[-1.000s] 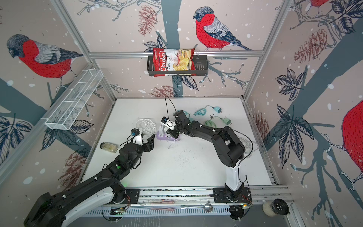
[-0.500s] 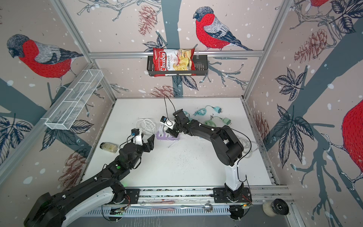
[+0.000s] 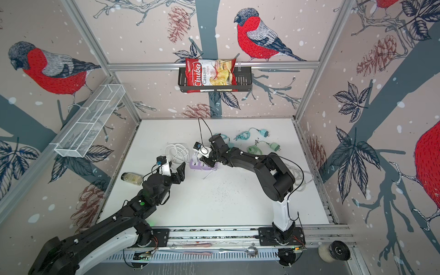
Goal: Insert plugs into power strip
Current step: Insert the plug into the socket.
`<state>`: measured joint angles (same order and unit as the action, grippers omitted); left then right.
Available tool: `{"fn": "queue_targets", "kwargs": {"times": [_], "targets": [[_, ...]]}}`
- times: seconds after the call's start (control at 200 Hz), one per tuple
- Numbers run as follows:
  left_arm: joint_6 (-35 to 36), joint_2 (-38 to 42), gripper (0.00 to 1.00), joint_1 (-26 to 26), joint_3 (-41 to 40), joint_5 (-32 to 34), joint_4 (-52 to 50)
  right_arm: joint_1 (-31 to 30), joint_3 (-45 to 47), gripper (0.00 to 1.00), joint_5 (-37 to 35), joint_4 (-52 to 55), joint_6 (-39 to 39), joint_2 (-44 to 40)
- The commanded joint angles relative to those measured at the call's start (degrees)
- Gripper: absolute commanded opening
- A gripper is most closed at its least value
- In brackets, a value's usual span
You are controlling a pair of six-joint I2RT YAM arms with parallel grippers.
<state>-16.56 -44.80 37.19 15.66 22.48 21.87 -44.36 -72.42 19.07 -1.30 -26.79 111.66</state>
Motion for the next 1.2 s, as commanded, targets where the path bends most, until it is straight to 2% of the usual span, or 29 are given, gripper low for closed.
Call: {"fn": "queue_targets", "kwargs": {"times": [0.0,0.42,0.87,1.196], "targets": [[0.8,1.2,0.76,-0.4,-0.4,1.3,0.7,-0.4,2.7,0.0,1.1,9.4,2.4,-0.2],[0.5,1.4,0.76,-0.6,-0.3,0.9,0.7,0.7,2.6,0.0,0.9,11.8,2.5,0.2],[1.2,2.0,0.76,-0.8,-0.8,1.8,0.9,-2.6,5.0,0.0,2.8,11.7,5.2,-0.8],[0.8,2.1,0.76,-1.0,-1.1,1.4,1.1,-4.0,6.2,0.0,1.7,12.1,6.5,-2.5]]}}
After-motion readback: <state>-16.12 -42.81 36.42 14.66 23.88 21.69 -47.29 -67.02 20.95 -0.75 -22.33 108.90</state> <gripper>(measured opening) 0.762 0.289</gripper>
